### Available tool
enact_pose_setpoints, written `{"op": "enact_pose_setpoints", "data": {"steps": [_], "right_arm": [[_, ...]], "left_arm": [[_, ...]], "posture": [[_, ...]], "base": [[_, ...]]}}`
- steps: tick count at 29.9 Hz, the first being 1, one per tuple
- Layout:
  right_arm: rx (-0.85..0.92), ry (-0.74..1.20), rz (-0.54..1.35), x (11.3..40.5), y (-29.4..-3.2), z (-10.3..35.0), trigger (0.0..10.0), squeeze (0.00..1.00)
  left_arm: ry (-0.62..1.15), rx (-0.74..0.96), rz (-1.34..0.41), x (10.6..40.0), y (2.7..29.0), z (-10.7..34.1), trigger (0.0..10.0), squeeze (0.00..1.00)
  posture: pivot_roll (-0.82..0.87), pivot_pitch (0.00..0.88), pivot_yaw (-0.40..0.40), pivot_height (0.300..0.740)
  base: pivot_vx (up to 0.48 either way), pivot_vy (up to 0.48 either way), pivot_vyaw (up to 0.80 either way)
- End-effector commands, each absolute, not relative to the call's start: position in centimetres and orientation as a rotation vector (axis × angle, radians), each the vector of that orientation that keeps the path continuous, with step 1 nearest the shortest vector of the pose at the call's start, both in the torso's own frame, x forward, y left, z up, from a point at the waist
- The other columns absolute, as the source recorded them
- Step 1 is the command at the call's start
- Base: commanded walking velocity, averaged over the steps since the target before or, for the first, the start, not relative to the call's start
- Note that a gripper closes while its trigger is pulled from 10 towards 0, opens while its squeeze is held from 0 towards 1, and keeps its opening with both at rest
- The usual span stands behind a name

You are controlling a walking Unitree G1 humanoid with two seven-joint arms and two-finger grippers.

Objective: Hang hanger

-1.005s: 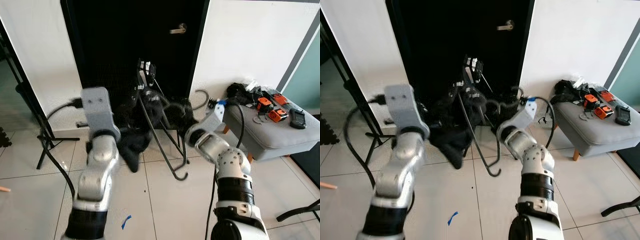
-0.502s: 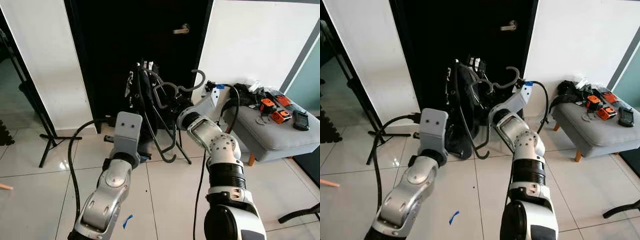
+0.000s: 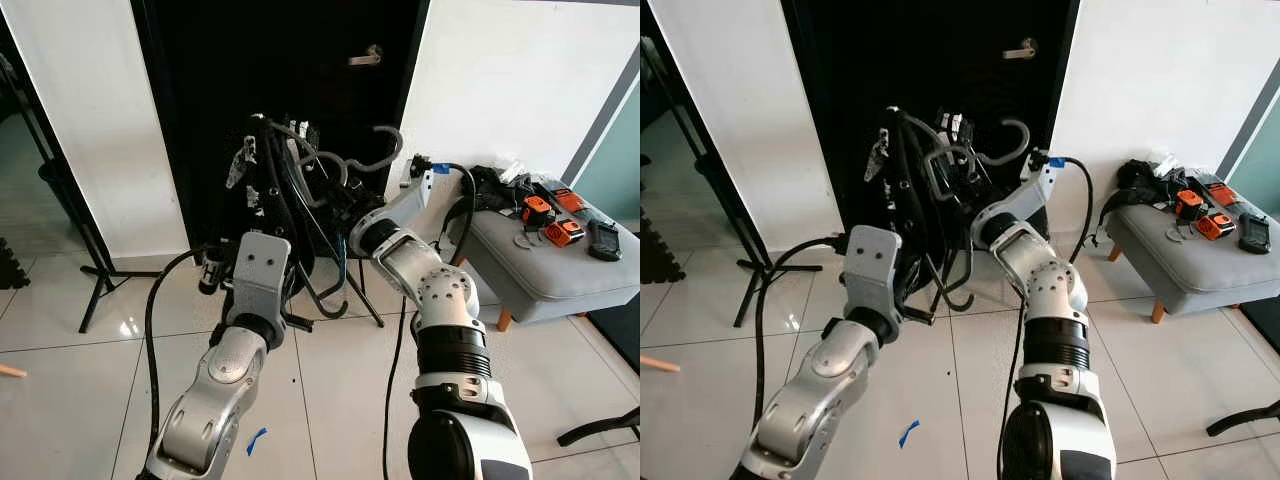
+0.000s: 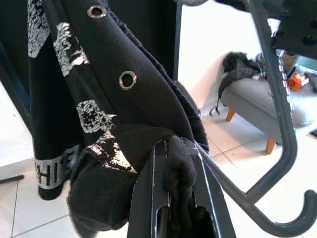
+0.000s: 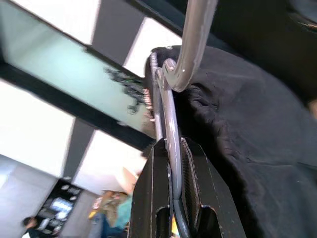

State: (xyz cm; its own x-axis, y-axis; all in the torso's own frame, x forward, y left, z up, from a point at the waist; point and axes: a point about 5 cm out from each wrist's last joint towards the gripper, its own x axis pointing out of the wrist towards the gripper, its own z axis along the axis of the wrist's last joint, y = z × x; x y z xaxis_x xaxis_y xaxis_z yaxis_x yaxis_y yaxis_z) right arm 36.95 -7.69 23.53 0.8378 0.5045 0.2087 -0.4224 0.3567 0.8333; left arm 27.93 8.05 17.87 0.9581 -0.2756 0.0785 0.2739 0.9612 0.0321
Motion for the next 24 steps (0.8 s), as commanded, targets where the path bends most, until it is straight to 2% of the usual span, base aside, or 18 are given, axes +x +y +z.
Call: {"op": "enact_pose_setpoints", "data": {"steps": [1, 2, 3, 8, 9, 11, 13, 15, 19, 23, 24], "right_arm": [[1.108, -0.119, 0.754, 36.1, -7.0, 27.5, 10.0, 0.00], [1.106, -0.140, 0.785, 35.9, -7.1, 27.9, 10.0, 0.00], [1.105, -0.158, 0.804, 35.8, -7.4, 28.1, 10.0, 0.00], [1.104, -0.170, 0.815, 35.8, -7.5, 28.3, 10.0, 0.00], [1.102, -0.183, 0.825, 35.8, -7.8, 28.5, 10.0, 0.00], [1.098, -0.204, 0.832, 35.8, -8.4, 28.7, 10.0, 0.00], [1.092, -0.218, 0.849, 35.7, -8.6, 28.8, 10.0, 0.00], [1.092, -0.218, 0.849, 35.7, -8.6, 28.8, 10.0, 0.00], [1.076, -0.238, 0.889, 35.4, -8.9, 28.9, 10.0, 0.00], [1.062, -0.246, 0.907, 35.2, -9.1, 28.9, 10.0, 0.00], [1.034, -0.259, 0.929, 35.1, -9.4, 29.0, 10.0, 0.00]], "left_arm": [[-0.036, 0.010, -0.294, 27.9, 8.0, 16.9, 10.0, 0.00], [-0.047, -0.008, -0.242, 28.3, 9.0, 17.2, 10.0, 0.00], [-0.056, -0.028, -0.190, 28.5, 10.0, 17.3, 10.0, 0.33], [-0.061, -0.041, -0.161, 28.7, 10.6, 17.5, 10.0, 0.33], [-0.068, -0.058, -0.134, 28.7, 11.4, 17.6, 10.0, 1.00], [-0.077, -0.113, -0.131, 28.5, 12.2, 17.8, 10.0, 1.00], [-0.078, -0.158, -0.205, 28.1, 11.8, 17.9, 10.0, 1.00], [-0.078, -0.158, -0.205, 28.1, 11.8, 17.9, 10.0, 1.00], [-0.076, -0.226, -0.451, 26.4, 10.4, 18.6, 10.0, 1.00], [-0.083, -0.247, -0.545, 25.4, 10.5, 19.3, 10.0, 1.00], [-0.133, -0.276, -0.555, 25.2, 11.5, 20.7, 10.0, 1.00]], "posture": [[0.02, 0.008, -0.057, 0.740], [0.02, 0.007, -0.057, 0.740], [0.02, 0.008, -0.056, 0.740], [0.02, 0.008, -0.057, 0.740], [0.02, 0.008, -0.058, 0.740], [0.02, 0.009, -0.060, 0.740], [0.02, 0.010, -0.060, 0.740], [0.02, 0.010, -0.060, 0.740], [0.02, 0.006, -0.059, 0.740], [0.03, 0.008, -0.059, 0.740], [0.03, 0.007, -0.061, 0.740]], "base": [[0.000, 0.000, 0.00], [0.000, 0.000, 0.00], [0.000, 0.000, 0.00], [0.000, 0.000, 0.00], [0.000, 0.000, 0.00], [0.000, 0.000, 0.00], [0.000, 0.000, 0.00], [0.000, 0.000, 0.00], [0.000, 0.000, 0.00], [0.000, 0.000, 0.00], [0.000, 0.000, 0.00]]}}
